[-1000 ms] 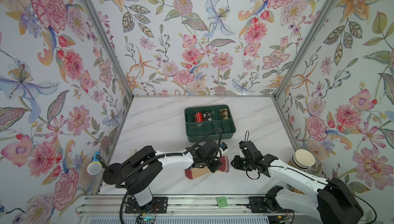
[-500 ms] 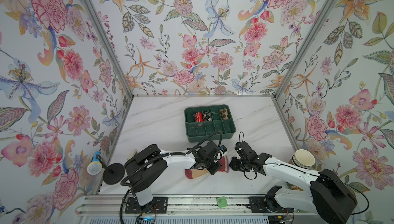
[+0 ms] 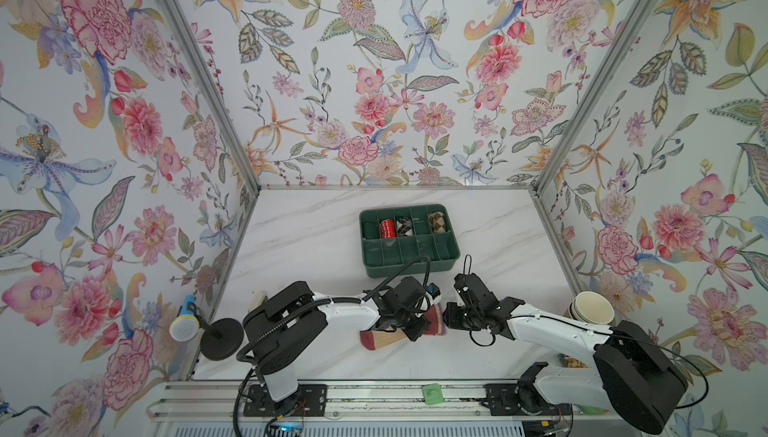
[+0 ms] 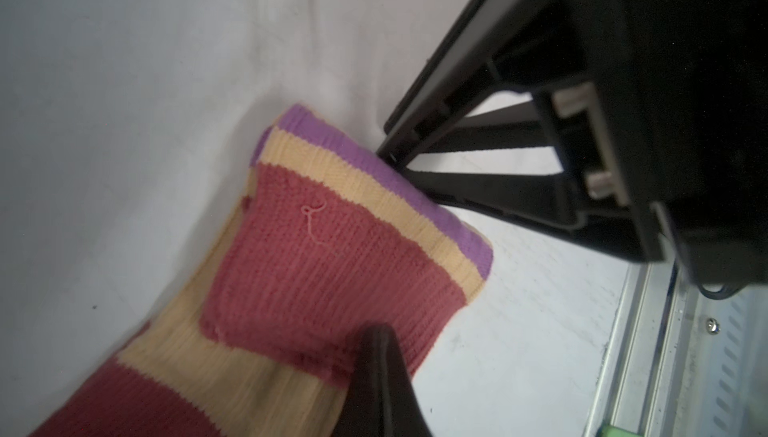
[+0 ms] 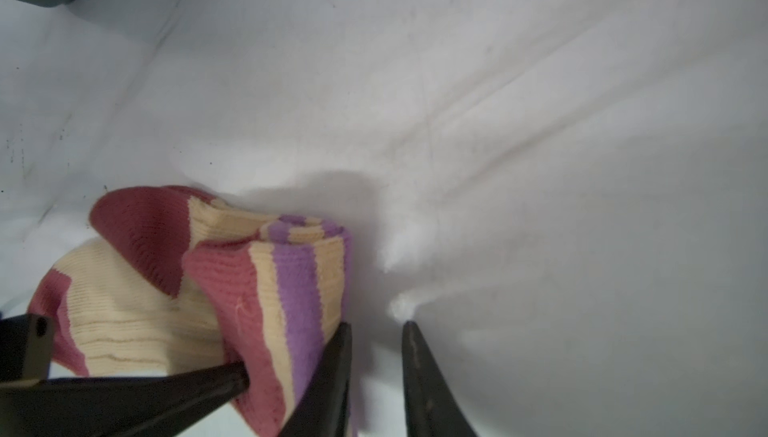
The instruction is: Roll the socks
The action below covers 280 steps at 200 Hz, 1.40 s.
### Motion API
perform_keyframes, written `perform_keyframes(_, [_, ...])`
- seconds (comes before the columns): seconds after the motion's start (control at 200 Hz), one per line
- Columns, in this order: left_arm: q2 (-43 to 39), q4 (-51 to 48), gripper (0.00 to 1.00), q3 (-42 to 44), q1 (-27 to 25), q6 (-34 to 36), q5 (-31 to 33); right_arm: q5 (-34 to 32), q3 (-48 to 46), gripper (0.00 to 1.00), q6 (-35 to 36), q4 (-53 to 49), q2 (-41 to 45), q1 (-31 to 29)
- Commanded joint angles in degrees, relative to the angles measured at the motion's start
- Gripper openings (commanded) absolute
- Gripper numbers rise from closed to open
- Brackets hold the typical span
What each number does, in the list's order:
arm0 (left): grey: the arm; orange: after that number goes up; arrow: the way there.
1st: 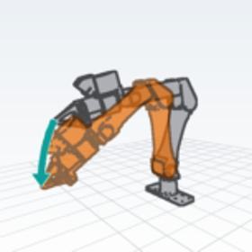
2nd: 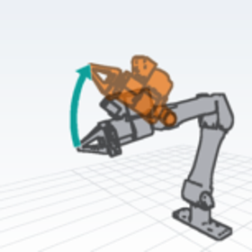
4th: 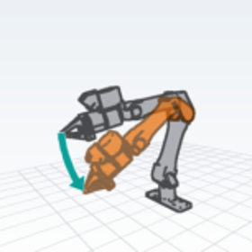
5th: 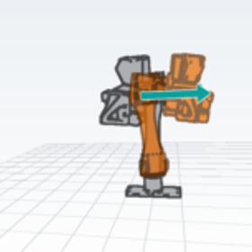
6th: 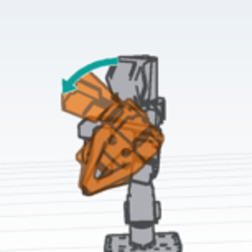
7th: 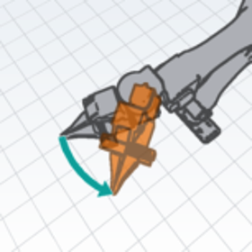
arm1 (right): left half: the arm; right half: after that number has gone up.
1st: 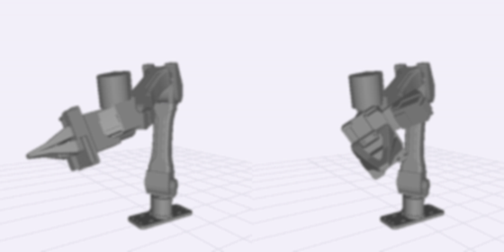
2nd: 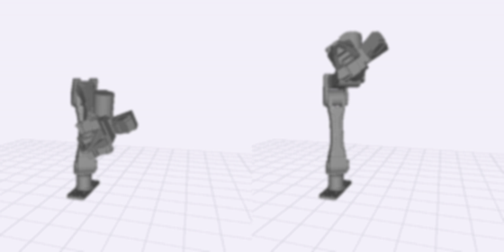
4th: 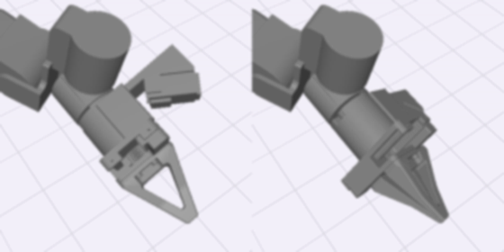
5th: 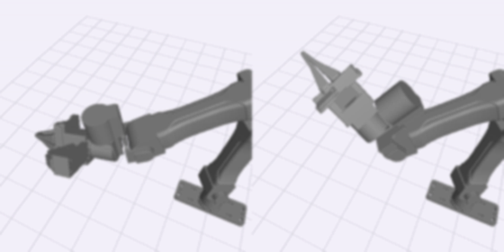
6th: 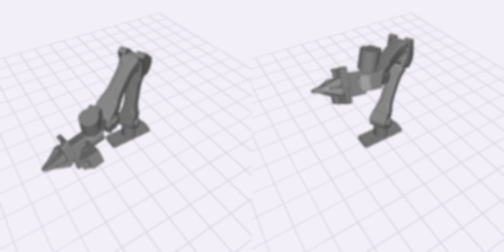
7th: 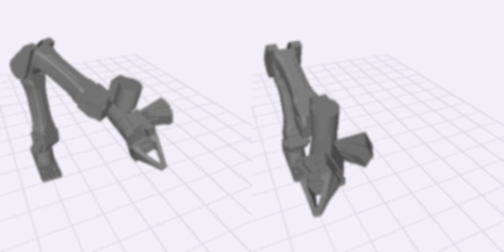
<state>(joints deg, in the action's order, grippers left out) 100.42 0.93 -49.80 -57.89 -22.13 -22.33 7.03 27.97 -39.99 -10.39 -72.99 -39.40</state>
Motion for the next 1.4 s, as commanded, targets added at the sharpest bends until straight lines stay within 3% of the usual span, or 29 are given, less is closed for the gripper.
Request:
perform_keyframes(0.0, [0.9, -2.3, 0.00, 2.1, 0.8, -1.0, -0.2, 1.5, -0.6, 0.24, -1.1, 0.8, 0.0, -0.5])
perform_keyframes(0.4, [0.7, -2.3, 0.00, 2.7, 2.1, -0.7, -0.7, 4.3, -2.7, 0.24, -2.0, 6.6, 5.0, -0.3])
perform_keyframes(1.051, [-5.3, 0.4, 0.00, 3.9, 4.4, -0.1, -3.5, 8.7, -4.4, 0.24, -3.3, 14.6, 1.8, 0.1])
perform_keyframes(1.396, [-6.5, -2.6, 0.00, 3.9, 5.3, 0.6, -0.7, 9.6, -3.5, 0.24, -3.3, 16.6, 0.3, -0.2])
